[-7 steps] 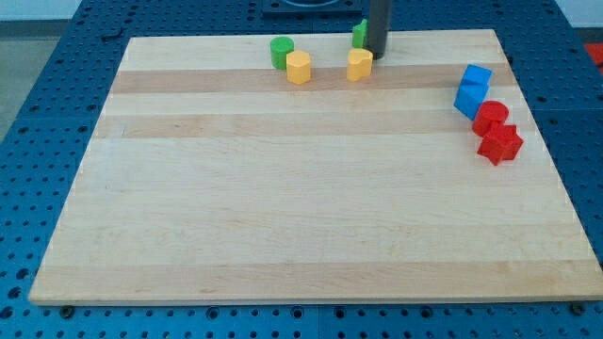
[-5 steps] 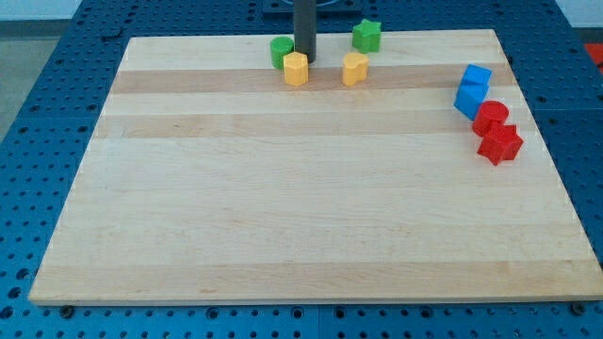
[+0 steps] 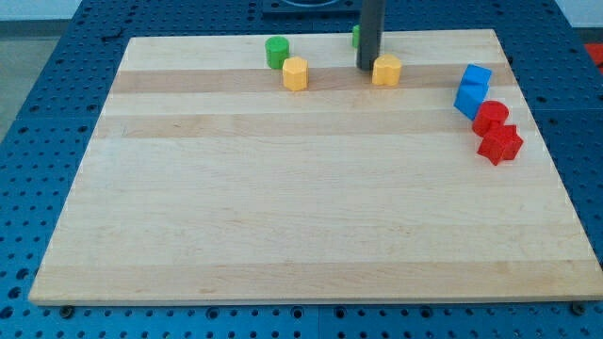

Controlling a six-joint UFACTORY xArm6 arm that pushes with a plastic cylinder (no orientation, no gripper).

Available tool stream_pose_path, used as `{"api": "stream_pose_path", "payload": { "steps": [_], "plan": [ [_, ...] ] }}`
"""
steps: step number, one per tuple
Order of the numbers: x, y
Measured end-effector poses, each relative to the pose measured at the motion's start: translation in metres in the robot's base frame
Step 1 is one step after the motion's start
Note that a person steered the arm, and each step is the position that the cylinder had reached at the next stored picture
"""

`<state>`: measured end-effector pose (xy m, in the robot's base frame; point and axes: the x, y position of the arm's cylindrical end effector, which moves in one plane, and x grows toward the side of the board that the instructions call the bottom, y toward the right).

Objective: Push yellow heart to the blue cube

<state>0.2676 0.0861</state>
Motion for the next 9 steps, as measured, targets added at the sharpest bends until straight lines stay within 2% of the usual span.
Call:
{"api": "stream_pose_path", "payload": {
  "steps": [1,2,6,9],
  "plan": [
    [0.007,-0.069],
    [0.018,-0.078],
    [0.019,0.047],
    [0.018,0.078]
  ]
}}
